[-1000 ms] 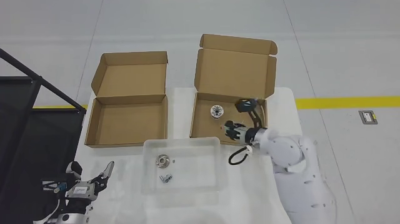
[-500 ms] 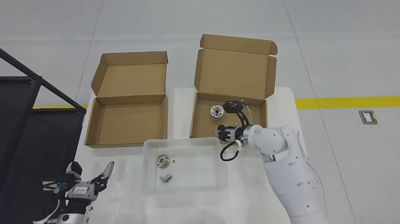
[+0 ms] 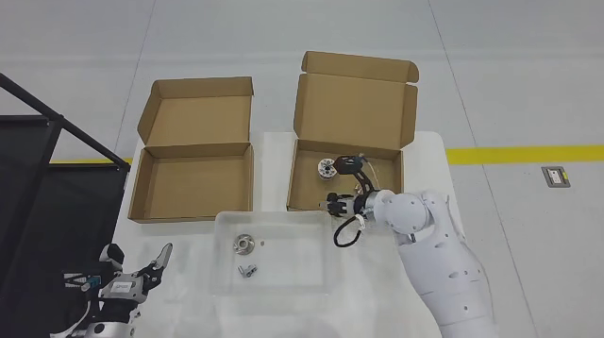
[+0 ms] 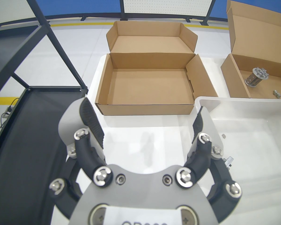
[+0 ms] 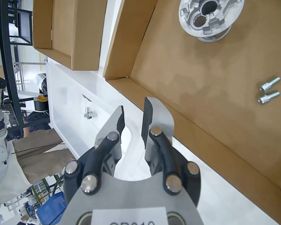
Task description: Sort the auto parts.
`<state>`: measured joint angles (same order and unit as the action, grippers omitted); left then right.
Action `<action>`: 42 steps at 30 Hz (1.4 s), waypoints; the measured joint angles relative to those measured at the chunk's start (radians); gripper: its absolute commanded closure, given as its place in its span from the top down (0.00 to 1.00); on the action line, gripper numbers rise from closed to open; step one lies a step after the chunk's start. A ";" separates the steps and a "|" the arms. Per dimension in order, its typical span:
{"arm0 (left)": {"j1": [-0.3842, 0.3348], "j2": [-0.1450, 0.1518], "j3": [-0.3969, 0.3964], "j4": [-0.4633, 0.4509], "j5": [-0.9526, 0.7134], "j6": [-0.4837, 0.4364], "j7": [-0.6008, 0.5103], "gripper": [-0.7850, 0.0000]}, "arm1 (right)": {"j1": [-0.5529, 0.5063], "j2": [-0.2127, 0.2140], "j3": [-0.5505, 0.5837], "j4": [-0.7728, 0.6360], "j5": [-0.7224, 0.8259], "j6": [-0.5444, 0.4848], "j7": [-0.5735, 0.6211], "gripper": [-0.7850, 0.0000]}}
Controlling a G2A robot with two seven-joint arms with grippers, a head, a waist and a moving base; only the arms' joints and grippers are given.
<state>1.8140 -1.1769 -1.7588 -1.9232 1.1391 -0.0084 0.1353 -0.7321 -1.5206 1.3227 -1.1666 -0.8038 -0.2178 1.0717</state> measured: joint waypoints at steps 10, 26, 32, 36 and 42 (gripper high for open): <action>0.000 0.000 0.000 0.000 0.000 0.000 0.000 1.00 | -0.096 0.025 0.048 -0.162 0.069 -0.036 -0.062 0.40; 0.000 0.000 0.000 0.000 0.000 0.000 0.000 1.00 | -0.241 0.044 0.035 -0.449 0.027 -0.026 -0.088 1.00; -0.012 0.001 -0.001 -0.008 0.026 -0.015 0.007 1.00 | -0.264 0.047 0.010 -0.455 0.023 -0.074 -0.112 1.00; -0.043 0.011 -0.016 -0.033 0.120 -0.108 -0.021 1.00 | -0.306 0.055 -0.028 -0.505 -0.018 -0.188 -0.168 1.00; -0.136 0.044 -0.081 -0.065 0.232 -0.441 -0.101 1.00 | -0.337 0.071 -0.066 -0.586 -0.044 -0.320 -0.159 1.00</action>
<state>1.6784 -1.1328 -1.8399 -1.9885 1.3715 -0.4498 0.0339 -1.0695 -1.4497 1.2572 -1.7521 -0.8475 -0.5380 0.9129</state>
